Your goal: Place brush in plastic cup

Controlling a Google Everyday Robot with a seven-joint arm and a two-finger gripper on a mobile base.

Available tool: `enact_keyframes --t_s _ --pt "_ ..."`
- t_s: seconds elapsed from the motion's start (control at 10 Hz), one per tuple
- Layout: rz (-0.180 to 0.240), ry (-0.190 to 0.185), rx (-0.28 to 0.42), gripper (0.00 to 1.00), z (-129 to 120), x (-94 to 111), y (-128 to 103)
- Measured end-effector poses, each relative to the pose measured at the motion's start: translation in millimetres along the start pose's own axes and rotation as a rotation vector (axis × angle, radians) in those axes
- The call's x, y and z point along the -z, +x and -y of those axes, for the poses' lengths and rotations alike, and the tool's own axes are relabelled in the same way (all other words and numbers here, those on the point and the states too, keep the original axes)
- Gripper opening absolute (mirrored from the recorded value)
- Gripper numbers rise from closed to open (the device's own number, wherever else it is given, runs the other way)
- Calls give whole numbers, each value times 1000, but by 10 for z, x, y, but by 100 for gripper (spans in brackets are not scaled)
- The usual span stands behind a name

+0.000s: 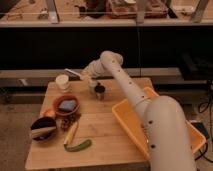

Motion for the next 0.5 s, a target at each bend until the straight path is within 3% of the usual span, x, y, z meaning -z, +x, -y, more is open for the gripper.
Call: enact_keyframes --t_s 0.5 --pt "-3 -16 27 80 -24 17 -65"
